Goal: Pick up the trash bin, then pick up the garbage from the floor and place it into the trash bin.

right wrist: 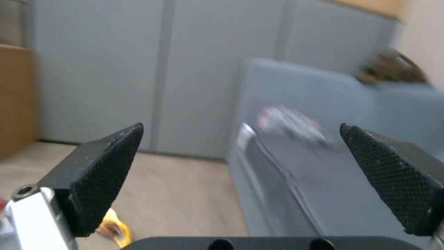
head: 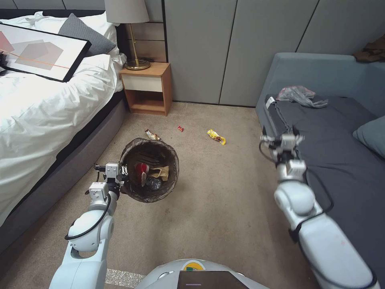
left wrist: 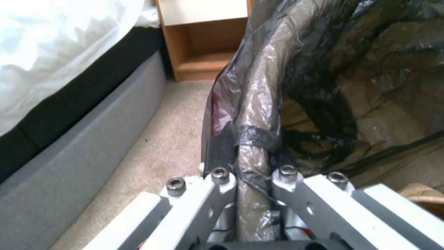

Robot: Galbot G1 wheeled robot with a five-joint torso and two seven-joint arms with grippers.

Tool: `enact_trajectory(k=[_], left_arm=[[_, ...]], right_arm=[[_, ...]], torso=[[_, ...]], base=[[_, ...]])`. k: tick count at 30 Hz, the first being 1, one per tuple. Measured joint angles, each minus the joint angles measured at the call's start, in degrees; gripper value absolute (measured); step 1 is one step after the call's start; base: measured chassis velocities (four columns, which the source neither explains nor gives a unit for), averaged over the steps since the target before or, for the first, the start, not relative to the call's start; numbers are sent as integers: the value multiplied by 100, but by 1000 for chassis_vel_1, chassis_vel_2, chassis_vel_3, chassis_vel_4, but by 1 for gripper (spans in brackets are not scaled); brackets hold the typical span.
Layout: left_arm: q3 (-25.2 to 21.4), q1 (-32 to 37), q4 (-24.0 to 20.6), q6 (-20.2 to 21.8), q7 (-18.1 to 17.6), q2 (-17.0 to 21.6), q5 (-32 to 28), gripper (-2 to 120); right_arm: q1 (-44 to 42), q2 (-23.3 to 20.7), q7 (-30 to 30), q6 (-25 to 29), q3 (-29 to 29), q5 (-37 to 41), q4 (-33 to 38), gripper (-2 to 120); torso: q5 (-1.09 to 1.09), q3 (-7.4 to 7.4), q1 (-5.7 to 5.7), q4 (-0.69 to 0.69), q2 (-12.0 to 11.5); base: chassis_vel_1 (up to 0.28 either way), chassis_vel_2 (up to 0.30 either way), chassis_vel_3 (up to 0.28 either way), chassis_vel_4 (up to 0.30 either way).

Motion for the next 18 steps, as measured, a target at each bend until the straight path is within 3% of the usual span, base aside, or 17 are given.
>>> enact_trajectory(k=[4,6,8,18], left_arm=[[60,36,23,-83,-7,-17,12,3],[60,36,23,-83,-7,-17,12,3],[69,63,37,-176,-30,-56,33,3],[68,157,65,-271,-16,-83,83,2]], right_arm=[[-581,917,-115,389,388,-416,54,100],[-581,917,-115,389,388,-416,54,100],[-795,1329,-201,583,534,-669,156,100],[-888,1405,-389,579,402,-781,266,100]], torso=[[-4,0,0,3,0],[-4,0,0,3,0],[-3,0,0,2,0],[-4,1,0,3,0]], base=[[0,0,0,0],[0,0,0,0],[0,0,0,0],[0,0,0,0]])
